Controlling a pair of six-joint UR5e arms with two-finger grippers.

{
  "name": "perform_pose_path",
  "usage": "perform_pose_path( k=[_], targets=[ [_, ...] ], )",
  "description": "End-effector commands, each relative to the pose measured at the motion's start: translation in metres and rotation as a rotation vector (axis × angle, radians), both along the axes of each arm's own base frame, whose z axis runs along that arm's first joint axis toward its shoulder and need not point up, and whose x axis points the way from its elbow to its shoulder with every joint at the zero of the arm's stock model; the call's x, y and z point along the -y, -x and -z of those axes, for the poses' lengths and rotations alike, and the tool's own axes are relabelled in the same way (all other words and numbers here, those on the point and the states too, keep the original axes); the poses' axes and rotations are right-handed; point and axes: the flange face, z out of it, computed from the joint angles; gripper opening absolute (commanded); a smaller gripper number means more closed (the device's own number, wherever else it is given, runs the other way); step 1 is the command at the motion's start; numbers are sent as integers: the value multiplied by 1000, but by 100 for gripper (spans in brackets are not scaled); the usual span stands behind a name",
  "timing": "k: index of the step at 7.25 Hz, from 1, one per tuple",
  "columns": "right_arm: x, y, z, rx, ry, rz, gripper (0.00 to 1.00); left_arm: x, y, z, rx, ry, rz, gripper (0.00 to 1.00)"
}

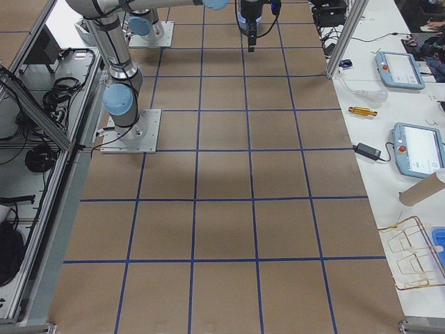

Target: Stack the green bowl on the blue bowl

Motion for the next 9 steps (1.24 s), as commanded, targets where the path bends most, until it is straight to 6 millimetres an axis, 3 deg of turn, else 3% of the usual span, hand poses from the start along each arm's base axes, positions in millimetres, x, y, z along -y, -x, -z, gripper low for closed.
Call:
perform_pose_path(
  k=[1,3,4,5,7,9],
  targets=[
    [0,0,0,0,0,0,100,3,-5,-1,-4,17,-1,100],
    [1,0,1,0,-1,0,100,2,-8,3,7,9,77,100],
    [1,0,1,0,-1,0,100,5,-33,2,19,2,181,100],
    [0,0,0,0,0,0,100,5,-84,4,16,-33,228,100],
    [1,0,1,0,-1,-2,100,4,-164,6,9,-59,355,100],
    [1,0,1,0,-1,-2,100,3,-289,26,-12,-75,540,100]
  ],
)
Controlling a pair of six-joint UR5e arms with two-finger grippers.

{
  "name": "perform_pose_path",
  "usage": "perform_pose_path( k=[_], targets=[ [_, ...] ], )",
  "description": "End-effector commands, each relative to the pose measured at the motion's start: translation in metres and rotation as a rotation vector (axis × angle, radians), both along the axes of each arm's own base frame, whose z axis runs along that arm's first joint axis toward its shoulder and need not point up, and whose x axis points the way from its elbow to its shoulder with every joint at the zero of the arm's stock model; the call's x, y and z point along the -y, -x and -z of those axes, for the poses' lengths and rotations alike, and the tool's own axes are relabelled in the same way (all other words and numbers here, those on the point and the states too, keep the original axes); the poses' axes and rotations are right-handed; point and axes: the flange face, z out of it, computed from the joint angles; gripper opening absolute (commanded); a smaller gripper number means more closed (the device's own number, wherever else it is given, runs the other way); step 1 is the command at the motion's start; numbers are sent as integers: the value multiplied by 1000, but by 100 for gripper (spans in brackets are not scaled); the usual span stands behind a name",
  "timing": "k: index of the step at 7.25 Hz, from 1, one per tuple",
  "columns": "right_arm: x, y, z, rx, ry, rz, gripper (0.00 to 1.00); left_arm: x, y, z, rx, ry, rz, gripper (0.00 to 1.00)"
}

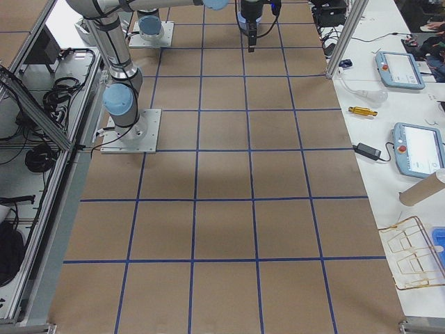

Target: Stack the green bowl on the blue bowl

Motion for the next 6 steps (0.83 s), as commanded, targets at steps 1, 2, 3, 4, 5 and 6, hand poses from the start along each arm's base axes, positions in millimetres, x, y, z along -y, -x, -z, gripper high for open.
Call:
perform_pose_path(
  k=[1,2,3,4,5,6],
  targets=[
    [0,0,-1,0,1,0,100,-11,-134,32,-42,-34,221,100],
    [0,0,0,-2,0,0,100,-17,-175,53,-73,-50,371,100],
    [0,0,0,0,0,0,100,-34,-226,75,-85,-108,641,100],
    [0,0,0,0,0,0,100,-48,-276,106,-41,-143,817,100],
    [0,0,0,0,0,0,100,-74,-326,145,-18,-130,933,100],
    [0,0,0,-2,0,0,100,-100,-371,184,5,-115,1012,100]
  ],
)
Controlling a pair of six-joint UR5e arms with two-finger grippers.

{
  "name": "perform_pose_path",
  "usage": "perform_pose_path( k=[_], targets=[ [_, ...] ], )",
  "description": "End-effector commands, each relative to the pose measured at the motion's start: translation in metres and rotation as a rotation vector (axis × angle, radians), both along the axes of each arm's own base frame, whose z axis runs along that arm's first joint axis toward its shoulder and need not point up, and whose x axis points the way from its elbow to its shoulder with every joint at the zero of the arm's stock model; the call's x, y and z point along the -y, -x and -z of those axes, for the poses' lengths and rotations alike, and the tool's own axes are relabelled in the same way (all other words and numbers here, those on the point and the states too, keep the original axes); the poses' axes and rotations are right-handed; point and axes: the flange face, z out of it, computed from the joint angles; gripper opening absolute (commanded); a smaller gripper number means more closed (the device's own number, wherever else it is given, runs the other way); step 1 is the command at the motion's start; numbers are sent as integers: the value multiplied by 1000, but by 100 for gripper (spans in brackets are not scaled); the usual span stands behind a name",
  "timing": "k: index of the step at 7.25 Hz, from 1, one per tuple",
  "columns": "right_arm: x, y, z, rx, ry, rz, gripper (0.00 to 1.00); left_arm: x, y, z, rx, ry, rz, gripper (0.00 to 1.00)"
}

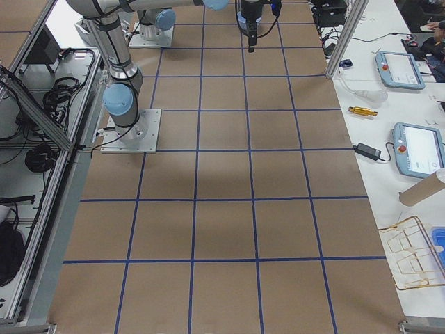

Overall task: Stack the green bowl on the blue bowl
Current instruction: 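Grasp the pale green bowl by its rim with the left gripper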

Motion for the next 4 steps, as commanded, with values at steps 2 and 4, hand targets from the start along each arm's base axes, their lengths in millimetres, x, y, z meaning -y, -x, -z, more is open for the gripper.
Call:
perform_pose_path(
  k=[2,4],
  targets=[
    [0,0,0,-1,0,0,100,-70,-113,102,-39,26,230,100],
    [-1,0,-1,-1,1,0,100,-93,-154,131,-31,74,257,100]
  ],
)
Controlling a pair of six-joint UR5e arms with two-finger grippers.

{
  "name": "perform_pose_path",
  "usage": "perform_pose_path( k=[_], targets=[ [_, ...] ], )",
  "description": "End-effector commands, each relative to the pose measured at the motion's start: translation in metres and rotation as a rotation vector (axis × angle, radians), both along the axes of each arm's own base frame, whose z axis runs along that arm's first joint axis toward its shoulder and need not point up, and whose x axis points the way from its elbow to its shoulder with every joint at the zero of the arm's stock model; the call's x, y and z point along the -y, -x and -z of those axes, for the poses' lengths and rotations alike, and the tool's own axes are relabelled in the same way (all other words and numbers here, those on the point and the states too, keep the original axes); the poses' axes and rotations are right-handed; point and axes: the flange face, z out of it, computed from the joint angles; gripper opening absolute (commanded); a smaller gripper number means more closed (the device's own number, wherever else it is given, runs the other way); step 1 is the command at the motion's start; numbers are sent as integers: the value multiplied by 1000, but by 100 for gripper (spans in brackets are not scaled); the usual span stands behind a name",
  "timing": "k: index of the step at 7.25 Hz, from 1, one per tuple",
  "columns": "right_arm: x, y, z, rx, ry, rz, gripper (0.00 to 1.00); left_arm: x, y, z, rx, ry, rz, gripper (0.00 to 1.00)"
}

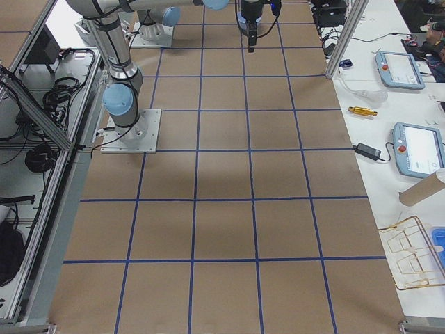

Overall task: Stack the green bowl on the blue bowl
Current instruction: 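Grasp the pale green bowl by its rim with the left gripper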

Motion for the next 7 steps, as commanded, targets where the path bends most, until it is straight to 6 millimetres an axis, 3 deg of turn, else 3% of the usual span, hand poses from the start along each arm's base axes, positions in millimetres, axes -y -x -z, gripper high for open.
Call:
perform_pose_path(
  k=[1,3,4,5,6,7],
  targets=[
    [0,0,0,1,1,0,100,-13,-35,29,39,39,41,100],
    [0,0,0,1,1,0,100,-11,-41,43,16,81,79,96],
    [0,0,0,1,1,0,100,-10,-41,50,3,86,101,62],
    [0,0,0,1,-1,0,100,-9,-40,53,-10,103,138,19],
    [0,0,0,1,1,0,100,-7,-41,52,-7,116,139,0],
    [0,0,0,1,-1,1,100,-6,-42,50,-1,118,133,0]
  ],
)
